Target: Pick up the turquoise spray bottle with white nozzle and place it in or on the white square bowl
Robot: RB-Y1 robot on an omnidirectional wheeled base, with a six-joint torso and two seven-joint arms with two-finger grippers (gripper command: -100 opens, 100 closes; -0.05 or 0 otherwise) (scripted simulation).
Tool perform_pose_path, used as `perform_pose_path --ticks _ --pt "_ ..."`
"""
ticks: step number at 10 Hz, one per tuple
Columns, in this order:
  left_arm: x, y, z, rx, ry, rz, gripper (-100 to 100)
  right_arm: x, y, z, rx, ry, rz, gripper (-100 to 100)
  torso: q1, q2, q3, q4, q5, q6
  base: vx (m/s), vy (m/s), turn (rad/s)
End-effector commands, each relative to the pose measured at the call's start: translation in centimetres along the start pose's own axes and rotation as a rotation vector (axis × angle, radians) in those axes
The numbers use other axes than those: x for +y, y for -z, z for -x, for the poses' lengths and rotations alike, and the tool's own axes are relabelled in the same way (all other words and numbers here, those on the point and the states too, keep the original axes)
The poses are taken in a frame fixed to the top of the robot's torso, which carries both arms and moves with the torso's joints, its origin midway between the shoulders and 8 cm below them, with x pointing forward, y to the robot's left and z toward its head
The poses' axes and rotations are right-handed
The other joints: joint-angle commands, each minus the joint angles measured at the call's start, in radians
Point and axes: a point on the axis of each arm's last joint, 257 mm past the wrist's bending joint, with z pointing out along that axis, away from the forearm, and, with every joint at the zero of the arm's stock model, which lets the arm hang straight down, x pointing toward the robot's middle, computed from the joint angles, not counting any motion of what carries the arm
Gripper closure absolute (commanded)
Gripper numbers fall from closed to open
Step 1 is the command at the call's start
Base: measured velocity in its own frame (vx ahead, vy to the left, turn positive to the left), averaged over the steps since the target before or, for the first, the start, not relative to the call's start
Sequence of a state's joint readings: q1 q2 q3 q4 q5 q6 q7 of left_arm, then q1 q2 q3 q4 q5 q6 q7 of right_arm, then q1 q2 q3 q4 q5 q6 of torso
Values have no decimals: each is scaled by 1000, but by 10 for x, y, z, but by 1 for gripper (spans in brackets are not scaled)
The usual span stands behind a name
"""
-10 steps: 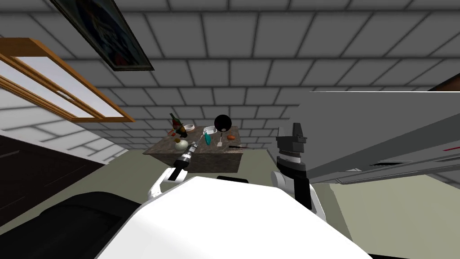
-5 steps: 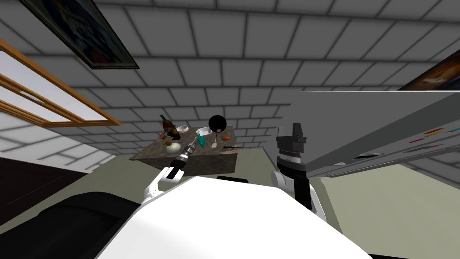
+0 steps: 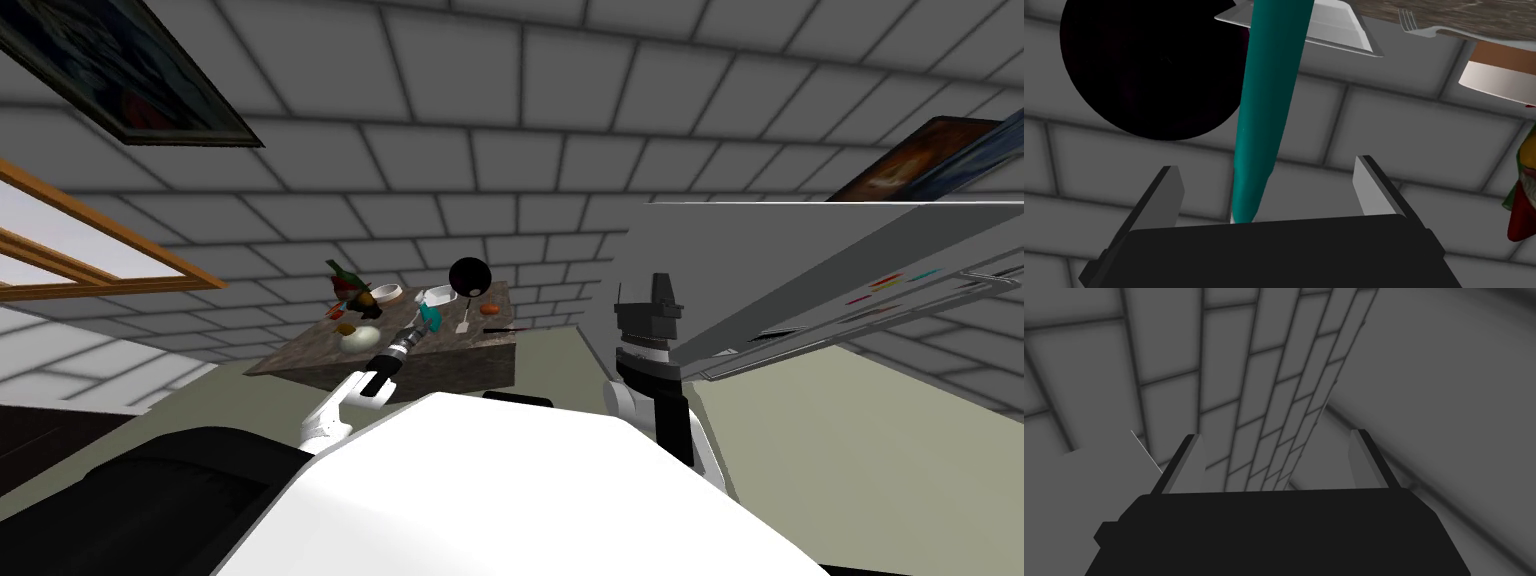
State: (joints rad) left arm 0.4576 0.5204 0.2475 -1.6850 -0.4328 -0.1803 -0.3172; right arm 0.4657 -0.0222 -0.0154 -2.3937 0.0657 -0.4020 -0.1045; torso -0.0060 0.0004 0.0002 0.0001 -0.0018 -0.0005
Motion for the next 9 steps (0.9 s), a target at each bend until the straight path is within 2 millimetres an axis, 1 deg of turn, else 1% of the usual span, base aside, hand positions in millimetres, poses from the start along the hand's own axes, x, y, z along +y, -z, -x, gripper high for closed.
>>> perform_pose_path --ticks 1,2,3,4,5,6,7,8,9 --pt "18 0 1 18 -58 35 -100 0 0 0 0 0 0 0 0 0 0 0 0 0 29 -73 -83" --pt "27 0 2 27 -88 51 -100 0 0 0 0 0 0 0 1 0 0 0 0 0 32 -70 -77" --pt "43 -1 4 42 -139 78 -100 0 0 0 0 0 0 0 1 0 0 0 0 0 35 -73 -117" --pt "54 -1 7 51 -175 96 -100 0 0 0 0 0 0 0 1 0 0 0 0 0 41 -95 -110" --pt "47 -1 5 44 -149 81 -100 0 0 0 0 0 0 0 0 -1 0 0 0 0 20 -45 -11" --pt "48 -1 5 45 -155 85 0 0 0 0 0 0 0 0 2 1 0 0 1 -1 4 -8 4" --pt "48 -1 5 45 -154 85 -100 0 0 0 0 0 0 0 5 2 1 0 1 0 0 0 0" --pt "48 -1 5 45 -154 85 100 0 0 0 0 0 0 0 6 2 1 0 1 -1 0 0 0" --pt "48 -1 5 45 -154 85 100 0 0 0 0 0 0 0 6 2 1 0 1 -1 0 0 0"
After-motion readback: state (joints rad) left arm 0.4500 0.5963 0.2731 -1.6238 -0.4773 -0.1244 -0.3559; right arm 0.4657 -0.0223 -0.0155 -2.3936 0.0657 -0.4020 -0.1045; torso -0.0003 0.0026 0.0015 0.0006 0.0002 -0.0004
